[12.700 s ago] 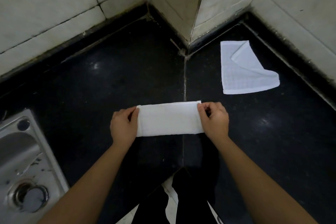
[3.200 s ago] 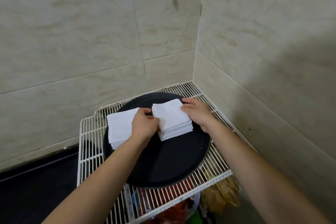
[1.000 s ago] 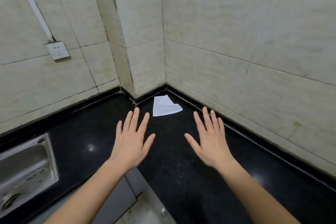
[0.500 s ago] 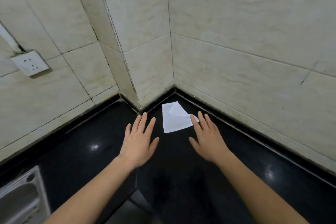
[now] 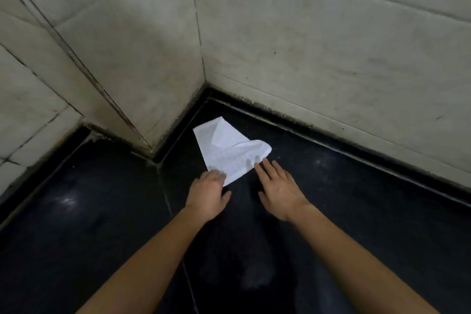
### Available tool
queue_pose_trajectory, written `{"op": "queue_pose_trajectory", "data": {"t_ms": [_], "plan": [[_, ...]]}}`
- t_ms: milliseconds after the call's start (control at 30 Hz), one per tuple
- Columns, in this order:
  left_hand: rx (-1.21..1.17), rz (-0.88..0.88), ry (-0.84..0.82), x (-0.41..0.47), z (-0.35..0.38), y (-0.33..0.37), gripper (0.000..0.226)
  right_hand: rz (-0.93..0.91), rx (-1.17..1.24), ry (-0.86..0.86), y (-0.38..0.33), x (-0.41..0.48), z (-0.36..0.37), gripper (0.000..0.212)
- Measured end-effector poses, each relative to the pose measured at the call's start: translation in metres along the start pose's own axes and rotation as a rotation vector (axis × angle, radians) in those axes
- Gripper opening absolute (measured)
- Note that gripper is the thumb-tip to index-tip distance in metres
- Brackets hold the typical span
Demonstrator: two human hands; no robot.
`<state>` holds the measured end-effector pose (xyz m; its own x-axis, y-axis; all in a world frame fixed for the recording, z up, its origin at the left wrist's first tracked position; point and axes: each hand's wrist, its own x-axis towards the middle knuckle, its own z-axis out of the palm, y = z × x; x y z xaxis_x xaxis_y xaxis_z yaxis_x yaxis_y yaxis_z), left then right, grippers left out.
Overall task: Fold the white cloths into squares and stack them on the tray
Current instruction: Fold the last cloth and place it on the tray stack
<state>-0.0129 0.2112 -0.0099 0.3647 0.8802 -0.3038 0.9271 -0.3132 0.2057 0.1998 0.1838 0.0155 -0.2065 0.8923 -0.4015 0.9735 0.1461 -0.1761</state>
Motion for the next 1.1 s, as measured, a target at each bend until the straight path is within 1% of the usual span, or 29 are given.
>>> {"op": "queue_pose_trajectory", "data": {"t_ms": [67, 100, 200, 233, 300, 333, 367, 400, 433, 467, 533, 600, 667, 733, 767, 833, 867, 967, 1100], "plan": [[0.034, 0.02, -0.018, 0.008, 0.02, -0.008, 0.049, 0.003, 0.007, -0.018, -0.009, 0.01, 0.011, 0.076], [0.036, 0.03, 0.007, 0.009, 0.028, -0.011, 0.043, 0.003, 0.012, -0.032, -0.013, 0.015, 0.017, 0.076], [0.065, 0.078, 0.089, 0.007, 0.043, -0.022, 0.015, -0.031, 0.018, -0.105, -0.022, 0.028, 0.032, 0.084], [0.061, 0.095, 0.12, 0.004, 0.046, -0.026, 0.01, -0.044, 0.024, -0.138, -0.024, 0.031, 0.038, 0.086], [0.019, 0.127, 0.163, -0.006, 0.049, -0.035, 0.011, -0.055, 0.034, -0.169, -0.028, 0.031, 0.05, 0.085], [0.0, 0.132, 0.17, -0.013, 0.049, -0.039, 0.01, -0.054, 0.044, -0.131, -0.029, 0.028, 0.055, 0.079], [-0.011, 0.127, 0.169, -0.021, 0.047, -0.043, 0.01, -0.075, 0.046, -0.037, -0.032, 0.026, 0.059, 0.07], [-0.02, 0.124, 0.172, -0.028, 0.047, -0.047, 0.009, -0.101, 0.022, 0.078, -0.035, 0.024, 0.064, 0.057], [-0.032, 0.114, 0.17, -0.035, 0.046, -0.051, 0.008, -0.105, -0.018, 0.153, -0.036, 0.022, 0.069, 0.043], [-0.043, 0.098, 0.166, -0.041, 0.046, -0.054, 0.007, -0.097, -0.072, 0.178, -0.038, 0.02, 0.071, 0.035], [-0.05, 0.06, 0.163, -0.056, 0.041, -0.057, 0.008, -0.087, -0.176, 0.151, -0.039, 0.012, 0.073, 0.032], [-0.047, 0.023, 0.173, -0.07, 0.035, -0.058, 0.014, -0.107, -0.207, 0.148, -0.038, 0.001, 0.072, 0.03], [-0.029, -0.023, 0.166, -0.079, 0.026, -0.056, 0.022, -0.123, -0.161, 0.165, -0.037, -0.008, 0.062, 0.029], [-0.036, -0.074, 0.19, -0.087, 0.009, -0.05, 0.023, -0.127, -0.111, 0.174, -0.035, -0.021, 0.039, 0.017], [-0.059, -0.109, 0.198, -0.091, -0.001, -0.047, 0.019, -0.137, -0.062, 0.163, -0.032, -0.026, 0.028, 0.013], [-0.112, -0.173, 0.245, -0.097, -0.023, -0.045, 0.008, -0.131, 0.069, 0.127, -0.024, -0.034, 0.003, 0.022], [-0.151, -0.188, 0.271, -0.101, -0.037, -0.042, 0.005, -0.131, 0.151, 0.133, -0.02, -0.039, -0.012, 0.021], [-0.252, -0.191, 0.418, -0.116, -0.079, -0.03, 0.01, -0.16, 0.352, 0.218, -0.011, -0.062, -0.061, 0.012], [-0.367, -0.216, 0.526, -0.13, -0.126, -0.012, 0.012, -0.196, 0.518, 0.373, -0.009, -0.089, -0.109, 0.013]]}}
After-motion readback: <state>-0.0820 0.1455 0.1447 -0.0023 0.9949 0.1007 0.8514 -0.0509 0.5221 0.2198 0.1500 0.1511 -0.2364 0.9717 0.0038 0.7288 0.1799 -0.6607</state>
